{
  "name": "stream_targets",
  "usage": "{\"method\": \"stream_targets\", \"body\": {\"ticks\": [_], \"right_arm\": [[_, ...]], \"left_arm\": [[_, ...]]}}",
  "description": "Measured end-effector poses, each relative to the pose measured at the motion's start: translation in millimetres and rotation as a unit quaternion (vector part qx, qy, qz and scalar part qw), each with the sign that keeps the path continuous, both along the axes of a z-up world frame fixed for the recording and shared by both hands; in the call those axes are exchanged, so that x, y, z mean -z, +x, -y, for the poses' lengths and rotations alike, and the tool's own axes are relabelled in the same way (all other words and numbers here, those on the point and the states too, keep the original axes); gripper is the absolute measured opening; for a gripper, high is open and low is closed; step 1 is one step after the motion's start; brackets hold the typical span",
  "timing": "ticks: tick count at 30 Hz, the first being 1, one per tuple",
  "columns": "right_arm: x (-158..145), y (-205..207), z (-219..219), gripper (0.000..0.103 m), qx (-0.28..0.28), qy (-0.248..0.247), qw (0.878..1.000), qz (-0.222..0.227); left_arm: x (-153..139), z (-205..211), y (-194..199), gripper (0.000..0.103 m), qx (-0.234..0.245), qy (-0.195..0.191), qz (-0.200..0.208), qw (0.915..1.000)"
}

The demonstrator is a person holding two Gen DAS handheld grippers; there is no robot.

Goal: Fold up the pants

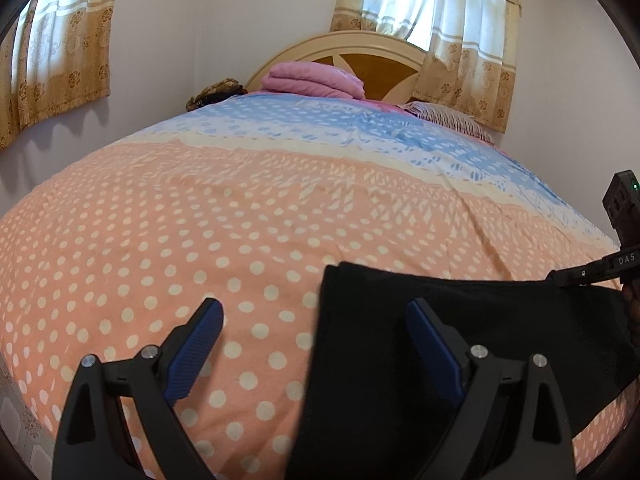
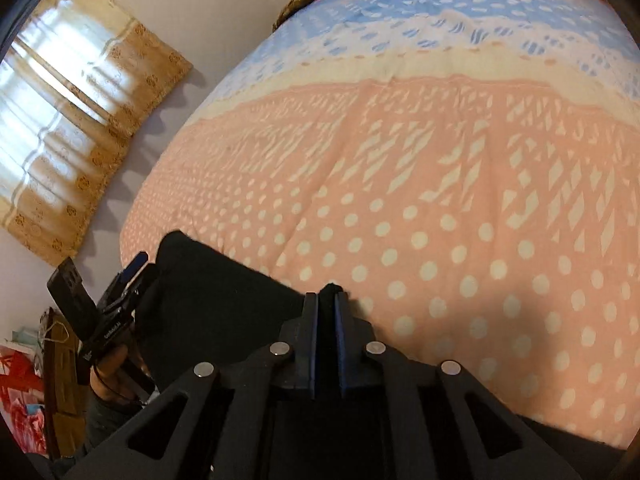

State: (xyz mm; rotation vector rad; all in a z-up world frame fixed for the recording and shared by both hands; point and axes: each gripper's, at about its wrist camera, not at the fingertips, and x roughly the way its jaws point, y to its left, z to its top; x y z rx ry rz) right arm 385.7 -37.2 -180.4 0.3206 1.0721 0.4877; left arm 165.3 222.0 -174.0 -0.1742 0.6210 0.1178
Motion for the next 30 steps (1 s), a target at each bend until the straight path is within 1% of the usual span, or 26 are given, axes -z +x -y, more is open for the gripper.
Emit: {"method": "stream_targets", "body": {"ticks": [2,4,5,6,7,9,11,12,13,14,15,17,20,23,25,26,28,29,30], "right_arm": [[-10,-1,-2,0.005,0.009,-0.005,1.000,0.027],[-15,4,-2,0.004,0.022,-0.009,0.999,0.040],[-13,8,-3,0.004,0.028,-0.017,0.999,0.039],[-10,11,-3,0.004,0.032,-0.032,0.998,0.040],[-4,14,-4,0.004,0.039,-0.048,0.997,0.039],[7,15,-2,0.004,0.041,-0.042,0.998,0.028],[7,10,-1,0.006,0.034,-0.034,0.998,0.033],[5,7,3,0.010,0.037,-0.023,0.999,0.029],[2,2,9,0.017,0.044,-0.020,0.998,0.025],[-3,-5,16,0.039,0.051,-0.025,0.998,0.029],[-9,-17,23,0.051,0.057,-0.027,0.997,0.042],[-20,-42,38,0.051,0.058,-0.018,0.996,0.061],[-31,-88,69,0.051,0.068,-0.016,0.995,0.073],[-41,-137,114,0.051,0.100,-0.030,0.991,0.089],[-52,-177,155,0.051,0.138,-0.039,0.984,0.107],[-58,-197,178,0.051,0.163,-0.042,0.979,0.115],[-68,-230,217,0.051,0.213,-0.041,0.968,0.129],[-75,-254,246,0.051,0.256,-0.042,0.956,0.137],[-78,-271,263,0.051,0.284,-0.040,0.948,0.139]], "left_arm": [[0,1,1,0.097,-0.007,0.015,-0.006,0.9998],[3,1,4,0.098,-0.010,0.019,-0.016,0.9996],[6,3,7,0.101,-0.013,0.025,-0.029,0.9992],[8,4,10,0.102,-0.016,0.032,-0.039,0.9986],[8,4,12,0.103,-0.019,0.037,-0.040,0.9983],[9,5,11,0.103,-0.029,0.044,-0.040,0.9978],[9,4,9,0.103,-0.030,0.047,-0.036,0.9978],[8,3,6,0.103,-0.032,0.045,-0.030,0.9980],[7,2,2,0.103,-0.036,0.041,-0.023,0.9982],[6,2,0,0.103,-0.038,0.040,-0.017,0.9984],[3,1,-6,0.103,-0.044,0.038,-0.005,0.9983],[-3,2,-17,0.103,-0.062,0.037,0.014,0.9972],[-13,13,-30,0.103,-0.054,0.037,0.029,0.9974],[-24,40,-34,0.103,-0.014,0.054,0.037,0.9978],[-31,64,-32,0.103,0.033,0.050,0.041,0.9974],[-35,82,-31,0.103,0.067,0.046,0.042,0.9959],[-40,106,-28,0.103,0.110,0.044,0.043,0.9920],[-43,123,-28,0.103,0.135,0.046,0.045,0.9887],[-46,146,-28,0.103,0.167,0.055,0.049,0.9832]]}}
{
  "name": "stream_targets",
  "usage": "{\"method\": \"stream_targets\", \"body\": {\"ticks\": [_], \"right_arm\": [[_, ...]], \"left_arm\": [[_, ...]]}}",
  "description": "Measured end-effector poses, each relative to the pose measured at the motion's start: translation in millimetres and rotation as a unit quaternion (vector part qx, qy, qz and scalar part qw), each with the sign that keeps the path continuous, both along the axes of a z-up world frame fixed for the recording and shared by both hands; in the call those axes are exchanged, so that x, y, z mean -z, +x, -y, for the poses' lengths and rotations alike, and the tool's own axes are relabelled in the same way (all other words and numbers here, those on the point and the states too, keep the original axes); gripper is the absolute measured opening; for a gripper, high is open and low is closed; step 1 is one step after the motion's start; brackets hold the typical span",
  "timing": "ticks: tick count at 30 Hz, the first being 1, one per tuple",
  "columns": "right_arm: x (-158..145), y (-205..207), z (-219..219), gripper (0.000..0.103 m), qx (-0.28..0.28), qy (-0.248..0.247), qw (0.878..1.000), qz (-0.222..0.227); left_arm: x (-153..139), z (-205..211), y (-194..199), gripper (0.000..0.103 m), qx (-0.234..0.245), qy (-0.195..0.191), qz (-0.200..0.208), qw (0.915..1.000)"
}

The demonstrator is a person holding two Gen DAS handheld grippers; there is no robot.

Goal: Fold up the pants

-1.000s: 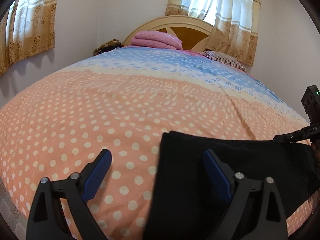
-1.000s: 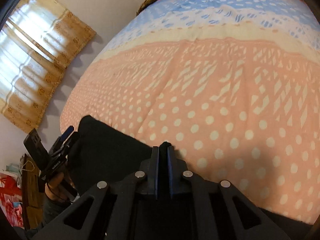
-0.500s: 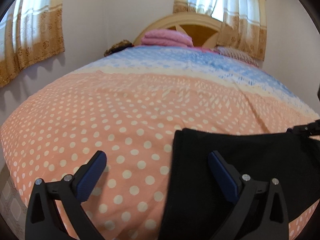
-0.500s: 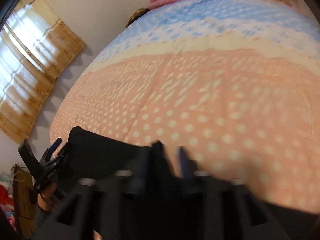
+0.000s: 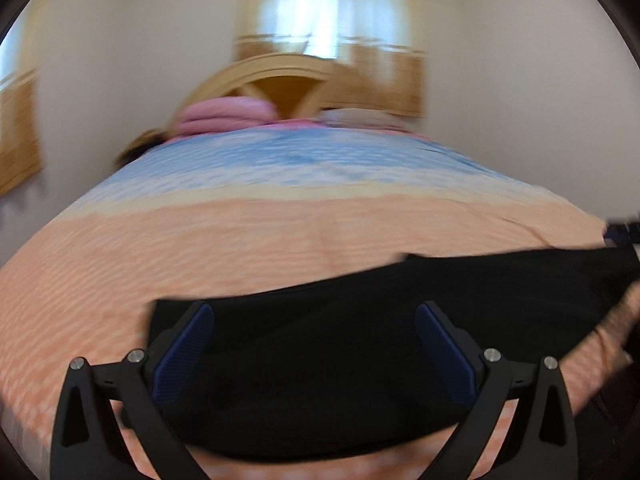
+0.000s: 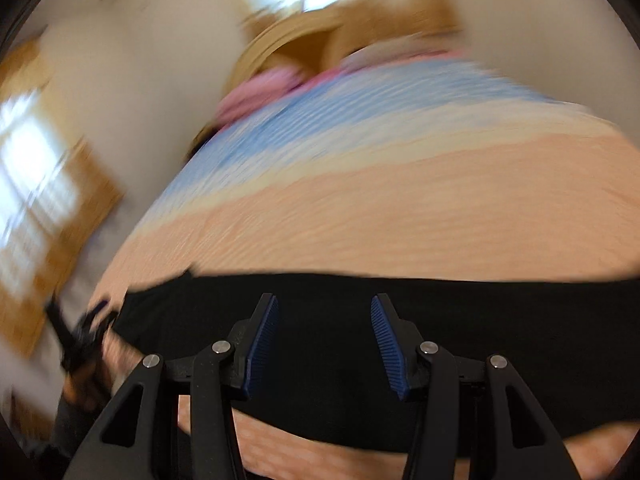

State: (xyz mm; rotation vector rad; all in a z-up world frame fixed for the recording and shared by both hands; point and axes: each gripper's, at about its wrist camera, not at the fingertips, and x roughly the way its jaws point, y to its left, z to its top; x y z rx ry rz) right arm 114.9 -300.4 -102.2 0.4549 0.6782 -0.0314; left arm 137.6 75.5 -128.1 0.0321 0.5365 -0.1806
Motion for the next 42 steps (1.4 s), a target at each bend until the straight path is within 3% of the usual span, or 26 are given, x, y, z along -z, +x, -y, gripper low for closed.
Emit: {"method": "stream_targets", "body": {"ticks": [4,7,11,14,16,19,25,31,33,35,42], "right_arm": [[-5,-68,69,0.051,0.116,0.022,0.993,0.012],[0,-107,98,0.051,0.175,0.021,0.984,0.018],[12,-126,115,0.051,0.195,0.029,0.980,0.022],[18,-130,122,0.051,0.203,0.029,0.978,0.033],[18,-132,124,0.051,0.215,0.025,0.975,0.041],[21,-152,135,0.051,0.225,0.028,0.973,0.048],[18,-168,168,0.050,0.247,0.054,0.965,0.067],[23,-131,205,0.048,0.229,0.101,0.968,0.034],[27,-115,211,0.019,0.212,0.118,0.970,0.020],[28,-100,211,0.009,0.190,0.121,0.974,0.008],[-12,-89,195,0.005,0.192,0.042,0.979,0.054]], "left_arm": [[-8,71,-5,0.103,0.098,0.030,0.013,0.9947],[-10,116,-7,0.093,0.162,0.036,0.003,0.9861],[-5,171,-10,0.082,0.234,0.050,-0.013,0.9708],[3,202,-11,0.060,0.278,0.066,-0.035,0.9575],[9,214,-13,0.053,0.303,0.068,-0.052,0.9492],[28,231,-14,0.053,0.320,0.095,-0.073,0.9399],[35,230,-11,0.053,0.318,0.089,-0.087,0.9398],[34,231,-13,0.051,0.316,0.079,-0.091,0.9410],[35,232,-10,0.051,0.316,0.069,-0.092,0.9419],[36,233,-9,0.051,0.315,0.064,-0.093,0.9422],[37,234,-8,0.051,0.315,0.059,-0.092,0.9427]]}}
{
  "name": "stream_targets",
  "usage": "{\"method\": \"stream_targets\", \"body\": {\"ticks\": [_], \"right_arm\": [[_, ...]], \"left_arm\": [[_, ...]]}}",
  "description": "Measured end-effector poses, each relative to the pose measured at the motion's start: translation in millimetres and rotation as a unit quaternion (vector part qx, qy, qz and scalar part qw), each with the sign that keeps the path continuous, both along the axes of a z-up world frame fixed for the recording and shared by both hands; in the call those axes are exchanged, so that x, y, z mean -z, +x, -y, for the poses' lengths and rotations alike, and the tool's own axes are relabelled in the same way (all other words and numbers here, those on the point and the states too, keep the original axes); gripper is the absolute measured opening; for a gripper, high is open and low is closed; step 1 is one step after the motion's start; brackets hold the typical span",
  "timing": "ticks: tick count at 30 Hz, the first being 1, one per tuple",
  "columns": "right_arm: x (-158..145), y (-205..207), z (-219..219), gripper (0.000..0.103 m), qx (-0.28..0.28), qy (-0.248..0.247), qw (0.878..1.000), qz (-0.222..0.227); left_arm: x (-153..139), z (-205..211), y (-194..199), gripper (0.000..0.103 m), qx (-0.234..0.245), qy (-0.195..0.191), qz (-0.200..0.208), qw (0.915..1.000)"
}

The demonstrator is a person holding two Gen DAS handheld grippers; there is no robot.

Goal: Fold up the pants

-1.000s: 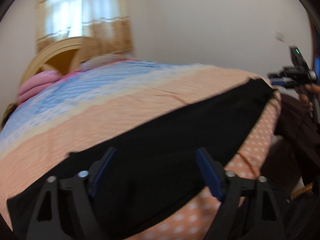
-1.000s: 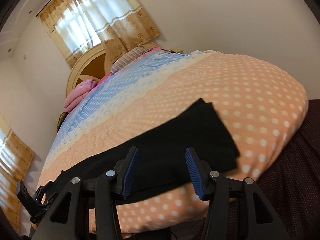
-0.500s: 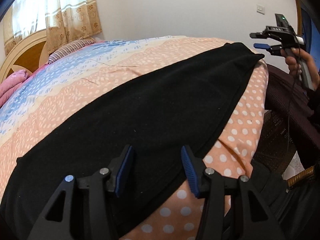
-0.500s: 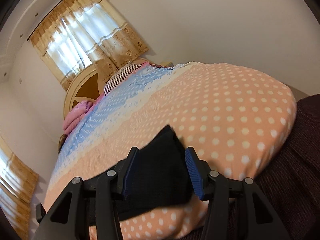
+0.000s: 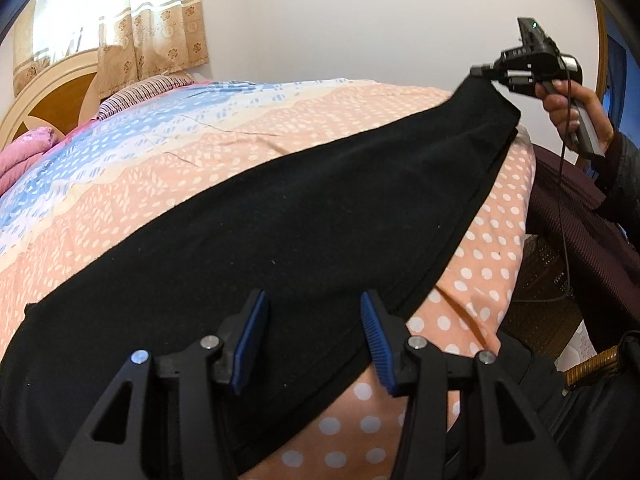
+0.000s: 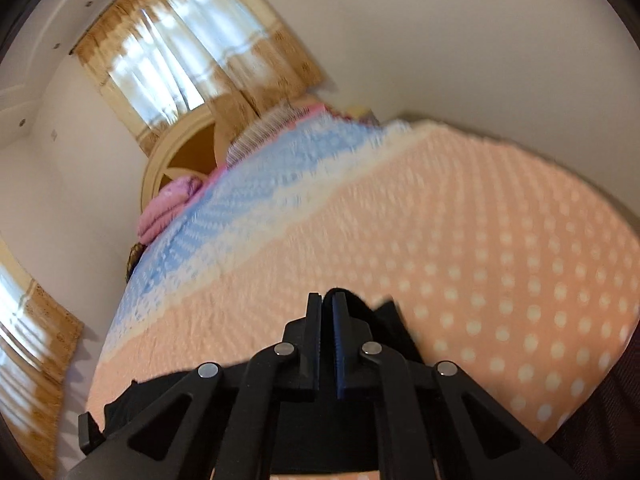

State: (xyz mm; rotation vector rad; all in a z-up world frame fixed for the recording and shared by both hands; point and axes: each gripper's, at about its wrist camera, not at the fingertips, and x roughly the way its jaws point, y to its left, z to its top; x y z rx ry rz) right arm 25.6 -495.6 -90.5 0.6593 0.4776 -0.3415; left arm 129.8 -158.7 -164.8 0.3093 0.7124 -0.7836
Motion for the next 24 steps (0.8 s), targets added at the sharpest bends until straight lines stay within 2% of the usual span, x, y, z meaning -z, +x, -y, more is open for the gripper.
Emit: {"method": "stream_targets", "body": {"ticks": [3,5,7,8,9,14,16,18,21,24], "right_arm": [[4,5,5,0.005,0.027,-0.030,0.999,-0.027],[18,6,12,0.007,0.038,-0.024,0.998,-0.052],[28,0,14,0.026,0.057,-0.030,0.995,-0.080],[31,-8,14,0.051,0.065,-0.033,0.994,-0.083],[32,-19,14,0.059,0.068,-0.026,0.995,-0.074],[40,-63,12,0.059,0.057,0.039,0.997,-0.038],[43,-73,4,0.057,0.044,0.046,0.997,-0.032],[44,-76,-5,0.038,0.036,0.034,0.998,-0.037],[47,-68,-18,0.022,0.007,0.013,0.999,-0.044],[48,-61,-26,0.005,0.006,-0.007,0.998,-0.059]], "left_arm": [[1,1,-1,0.051,-0.001,0.002,0.003,1.0000],[2,1,-2,0.051,0.000,0.004,0.006,1.0000],[1,0,-1,0.051,0.000,0.002,0.004,1.0000],[2,0,-1,0.051,0.001,0.000,0.003,1.0000],[2,-1,0,0.051,0.001,-0.001,0.003,1.0000],[3,0,-1,0.051,-0.001,-0.004,0.008,1.0000],[2,1,-3,0.051,-0.003,0.000,0.014,0.9999],[2,1,-6,0.045,-0.008,0.010,0.025,0.9996],[2,0,-6,0.038,-0.009,0.014,0.027,0.9995],[2,1,-7,0.020,-0.005,0.022,0.036,0.9991]]}}
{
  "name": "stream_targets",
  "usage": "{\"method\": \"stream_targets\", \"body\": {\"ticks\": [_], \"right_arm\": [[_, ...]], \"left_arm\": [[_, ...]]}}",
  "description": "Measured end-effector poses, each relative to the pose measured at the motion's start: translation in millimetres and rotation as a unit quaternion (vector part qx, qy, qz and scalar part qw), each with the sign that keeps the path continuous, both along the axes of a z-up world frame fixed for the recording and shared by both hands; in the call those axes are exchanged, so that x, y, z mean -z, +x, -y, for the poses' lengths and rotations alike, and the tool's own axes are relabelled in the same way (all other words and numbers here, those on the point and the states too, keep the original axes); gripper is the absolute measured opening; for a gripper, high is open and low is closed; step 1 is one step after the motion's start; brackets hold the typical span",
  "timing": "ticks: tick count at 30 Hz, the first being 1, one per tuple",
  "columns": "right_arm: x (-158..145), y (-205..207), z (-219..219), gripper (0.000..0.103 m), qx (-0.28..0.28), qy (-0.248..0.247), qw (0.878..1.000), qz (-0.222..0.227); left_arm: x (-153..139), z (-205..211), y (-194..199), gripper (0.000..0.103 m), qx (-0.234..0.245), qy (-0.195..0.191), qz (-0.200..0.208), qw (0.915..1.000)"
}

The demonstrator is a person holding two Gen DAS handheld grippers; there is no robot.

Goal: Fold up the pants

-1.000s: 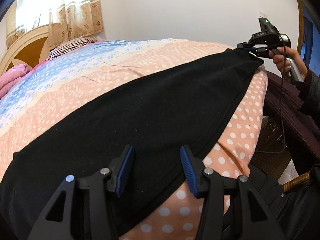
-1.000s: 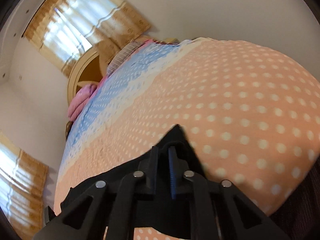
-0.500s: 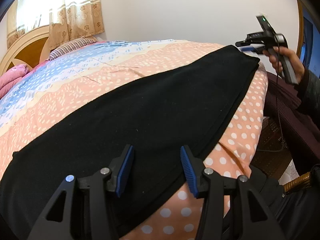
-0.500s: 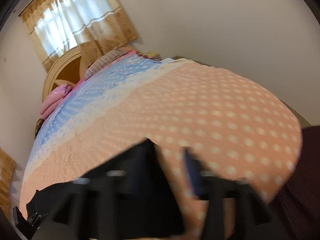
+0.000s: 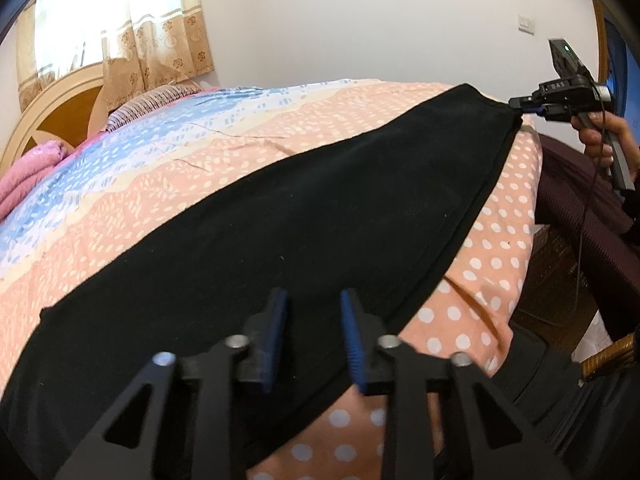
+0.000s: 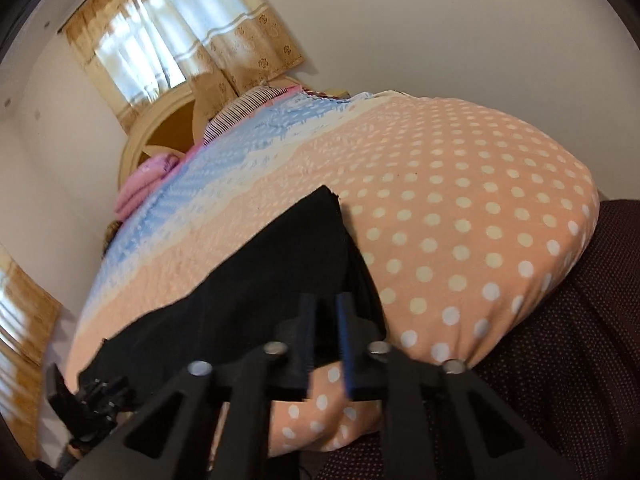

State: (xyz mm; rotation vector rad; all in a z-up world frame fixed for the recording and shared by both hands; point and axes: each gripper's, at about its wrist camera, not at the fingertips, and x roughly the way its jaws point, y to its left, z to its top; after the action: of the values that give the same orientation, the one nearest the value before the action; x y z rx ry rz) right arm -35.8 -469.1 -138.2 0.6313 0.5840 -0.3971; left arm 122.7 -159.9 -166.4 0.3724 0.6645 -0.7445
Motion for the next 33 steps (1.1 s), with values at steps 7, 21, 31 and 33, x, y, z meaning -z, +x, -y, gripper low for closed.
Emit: {"method": "stream_targets", "body": {"ticks": [7,21,31,33], "right_arm": [[-19,-22,1,0.004,0.019,-0.021,0.999,0.031],[-26,-10,-67,0.068,-0.042,-0.113,0.993,0.001],[19,74,-239,0.049,-0.290,-0.279,0.912,-0.082],[25,86,-253,0.046,-0.307,-0.293,0.901,-0.088]], "left_arm": [[-2,-6,-2,0.014,0.013,-0.015,-0.015,0.9997],[-10,-28,-12,0.060,-0.029,-0.052,-0.007,0.9982],[-5,-50,-3,0.061,-0.069,-0.073,-0.018,0.9948],[-4,-54,0,0.061,-0.078,-0.079,-0.022,0.9936]]}}
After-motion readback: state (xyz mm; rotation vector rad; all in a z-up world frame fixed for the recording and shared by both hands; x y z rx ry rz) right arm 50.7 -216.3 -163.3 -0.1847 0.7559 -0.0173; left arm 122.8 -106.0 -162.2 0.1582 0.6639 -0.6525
